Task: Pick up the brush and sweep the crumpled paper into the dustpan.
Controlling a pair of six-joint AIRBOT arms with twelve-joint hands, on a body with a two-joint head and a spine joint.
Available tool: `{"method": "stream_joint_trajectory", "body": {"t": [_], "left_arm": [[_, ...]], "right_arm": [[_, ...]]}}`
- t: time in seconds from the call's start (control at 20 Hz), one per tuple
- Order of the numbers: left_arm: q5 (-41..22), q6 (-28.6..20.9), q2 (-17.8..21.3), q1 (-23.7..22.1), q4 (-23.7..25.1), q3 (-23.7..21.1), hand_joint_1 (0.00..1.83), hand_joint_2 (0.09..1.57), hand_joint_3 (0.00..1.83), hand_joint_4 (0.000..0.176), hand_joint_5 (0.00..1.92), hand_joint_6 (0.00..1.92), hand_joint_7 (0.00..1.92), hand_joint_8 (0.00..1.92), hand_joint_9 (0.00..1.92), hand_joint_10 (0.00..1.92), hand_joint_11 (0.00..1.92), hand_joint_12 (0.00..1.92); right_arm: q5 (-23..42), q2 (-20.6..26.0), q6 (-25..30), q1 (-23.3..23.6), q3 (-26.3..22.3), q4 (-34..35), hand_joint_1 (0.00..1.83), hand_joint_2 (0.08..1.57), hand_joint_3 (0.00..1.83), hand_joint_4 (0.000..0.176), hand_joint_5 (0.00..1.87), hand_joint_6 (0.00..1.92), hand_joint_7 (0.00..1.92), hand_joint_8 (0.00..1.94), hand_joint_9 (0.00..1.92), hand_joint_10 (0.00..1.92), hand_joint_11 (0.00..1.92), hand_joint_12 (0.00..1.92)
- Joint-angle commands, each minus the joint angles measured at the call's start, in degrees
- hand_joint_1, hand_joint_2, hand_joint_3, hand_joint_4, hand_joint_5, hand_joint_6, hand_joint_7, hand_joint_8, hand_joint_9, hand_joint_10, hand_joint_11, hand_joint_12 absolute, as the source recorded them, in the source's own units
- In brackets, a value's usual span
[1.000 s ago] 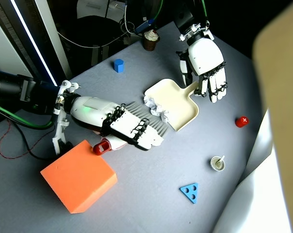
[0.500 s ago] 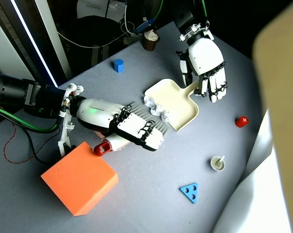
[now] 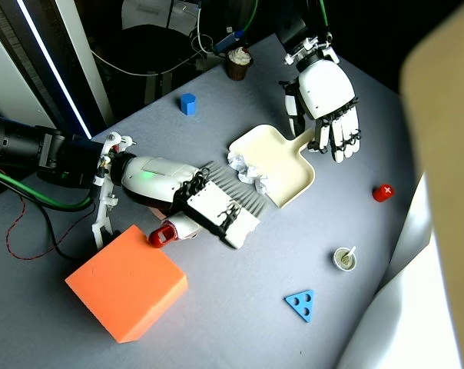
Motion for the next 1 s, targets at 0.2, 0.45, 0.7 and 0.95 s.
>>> {"method": "stream_joint_trajectory", "body": {"t": [0.2,0.45,0.7,0.95], "left_arm": [[-4.68,0.35,0.26,-0.86,1.48,0.16,1.09,1.14,0.0,0.0,0.94,1.04,0.43,0.0,0.39,0.0,0.36,0.01],[-4.51,0.35,0.29,-0.86,1.38,0.12,1.09,1.15,0.0,0.0,0.92,1.07,0.43,0.0,0.39,0.0,0.37,0.01],[-4.6,0.59,0.22,-1.07,0.99,0.15,1.1,1.14,0.0,0.0,0.94,1.05,0.45,0.0,0.39,0.0,0.39,0.02],[-4.59,1.27,0.22,-1.67,0.5,0.16,1.11,1.14,0.0,0.0,0.94,1.04,0.43,0.0,0.4,0.0,0.39,0.02]], "right_arm": [[-6.06,1.6,-0.58,-0.18,-0.48,-5.73,1.48,1.12,0.0,0.0,0.98,1.91,0.96,1.94,1.15,1.92,1.24,1.92],[-5.09,3.48,-3.11,-0.23,-2.05,-6.46,1.5,1.17,0.0,0.0,0.96,1.92,1.02,1.94,1.35,1.92,1.45,1.92],[-2.12,6.88,-6.65,0.84,-4.8,-6.35,1.54,1.21,0.0,0.132,0.87,1.92,0.99,1.94,1.3,1.92,1.44,1.92],[3.37,10.61,-14.11,9.62,-10.86,5.34,1.53,1.2,0.0,0.163,0.88,1.92,0.97,1.94,1.25,1.92,1.4,1.92]]}}
